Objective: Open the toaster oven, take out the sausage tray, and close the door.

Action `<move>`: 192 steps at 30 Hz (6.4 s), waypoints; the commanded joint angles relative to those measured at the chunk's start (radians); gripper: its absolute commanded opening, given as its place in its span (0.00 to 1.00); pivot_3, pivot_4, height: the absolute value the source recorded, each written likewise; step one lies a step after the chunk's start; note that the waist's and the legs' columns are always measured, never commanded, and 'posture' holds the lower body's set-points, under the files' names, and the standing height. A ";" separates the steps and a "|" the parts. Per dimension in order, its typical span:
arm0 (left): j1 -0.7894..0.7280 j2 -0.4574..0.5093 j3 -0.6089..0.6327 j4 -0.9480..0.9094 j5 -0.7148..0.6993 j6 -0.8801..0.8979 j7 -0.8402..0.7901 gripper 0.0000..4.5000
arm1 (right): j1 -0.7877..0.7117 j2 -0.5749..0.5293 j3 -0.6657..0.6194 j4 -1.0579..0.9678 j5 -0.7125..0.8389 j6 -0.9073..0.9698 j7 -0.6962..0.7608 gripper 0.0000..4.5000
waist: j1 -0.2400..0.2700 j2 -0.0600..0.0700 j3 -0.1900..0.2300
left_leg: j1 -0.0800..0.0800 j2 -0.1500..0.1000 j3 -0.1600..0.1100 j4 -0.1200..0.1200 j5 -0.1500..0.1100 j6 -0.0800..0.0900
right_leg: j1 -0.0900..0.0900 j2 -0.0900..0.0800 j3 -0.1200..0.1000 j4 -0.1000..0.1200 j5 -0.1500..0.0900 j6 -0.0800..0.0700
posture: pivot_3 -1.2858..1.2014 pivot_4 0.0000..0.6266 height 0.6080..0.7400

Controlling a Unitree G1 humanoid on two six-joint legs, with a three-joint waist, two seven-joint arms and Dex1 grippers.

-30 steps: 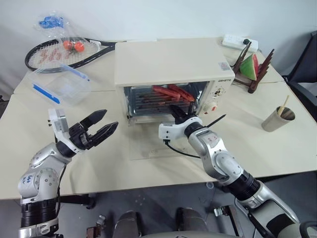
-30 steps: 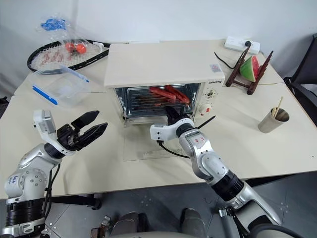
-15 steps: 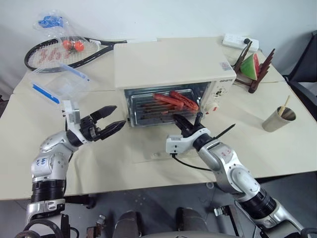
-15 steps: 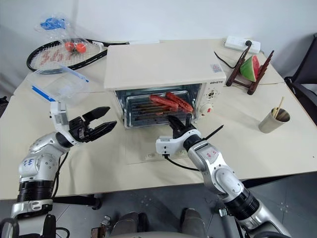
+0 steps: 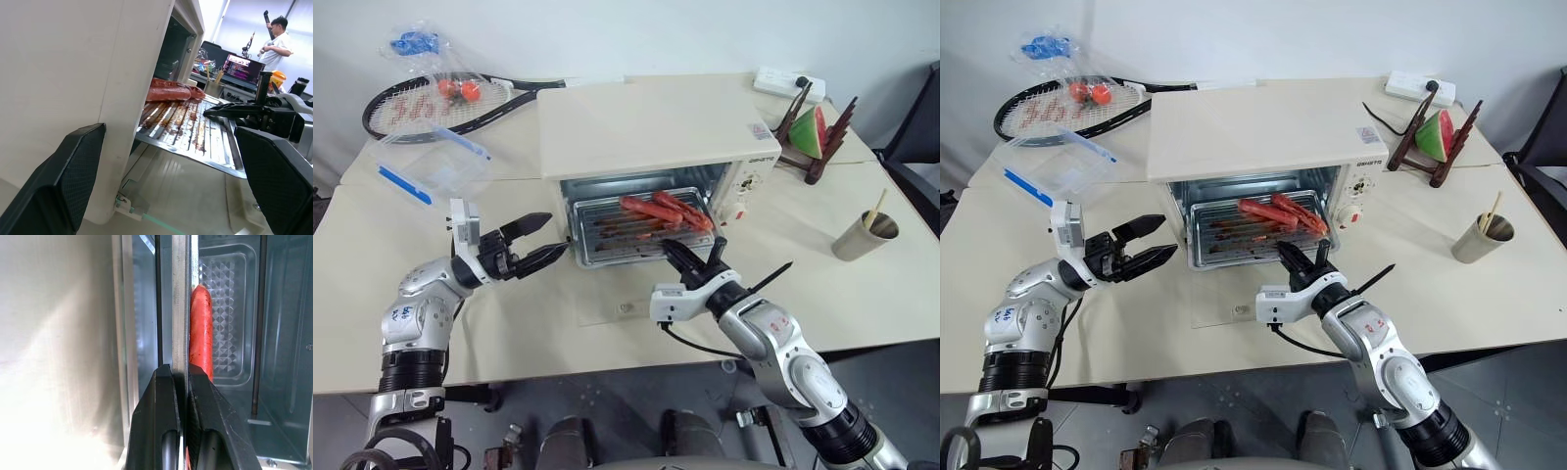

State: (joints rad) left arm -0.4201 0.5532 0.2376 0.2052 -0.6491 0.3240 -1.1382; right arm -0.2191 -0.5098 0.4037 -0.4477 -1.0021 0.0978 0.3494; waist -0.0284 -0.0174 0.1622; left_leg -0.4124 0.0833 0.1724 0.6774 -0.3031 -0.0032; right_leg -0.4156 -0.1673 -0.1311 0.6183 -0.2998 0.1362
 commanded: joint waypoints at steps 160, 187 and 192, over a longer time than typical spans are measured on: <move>1.024 0.017 0.517 -0.534 -1.323 0.783 0.948 0.00 | -0.245 -0.267 -0.320 0.999 1.117 -0.596 0.896 0.01 | -0.001 0.002 0.003 | 0.010 0.001 0.000 0.003 -0.002 0.000 | 0.006 0.000 0.010 0.001 -0.002 -0.004 | 0.52 0.24 1.00; 1.154 -0.095 0.648 -0.526 -1.323 0.688 0.991 0.00 | -0.225 -0.141 -0.340 0.723 1.290 -0.358 0.931 0.01 | 0.000 0.002 0.003 | 0.010 0.001 -0.005 0.004 -0.004 0.001 | 0.006 0.001 0.010 -0.002 -0.003 -0.006 | 0.52 0.24 1.00; 1.133 -0.091 0.641 -0.509 -1.323 0.709 1.005 0.00 | -0.265 -0.164 -0.380 0.638 1.337 -0.239 0.906 0.01 | 0.000 0.002 0.003 | 0.010 0.001 -0.005 0.004 -0.004 0.001 | 0.005 0.000 0.010 -0.002 -0.003 -0.006 | 0.52 0.24 1.00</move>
State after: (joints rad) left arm 0.7179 0.4592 0.8549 -0.3011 -1.9410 1.0260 -0.1278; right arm -0.4607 -0.6583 0.0631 0.2416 0.3000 -0.1699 1.2669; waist -0.0284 -0.0151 0.1653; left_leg -0.4023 0.0844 0.1671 0.6810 -0.3074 -0.0026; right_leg -0.4102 -0.1668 -0.1210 0.6160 -0.3032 0.1304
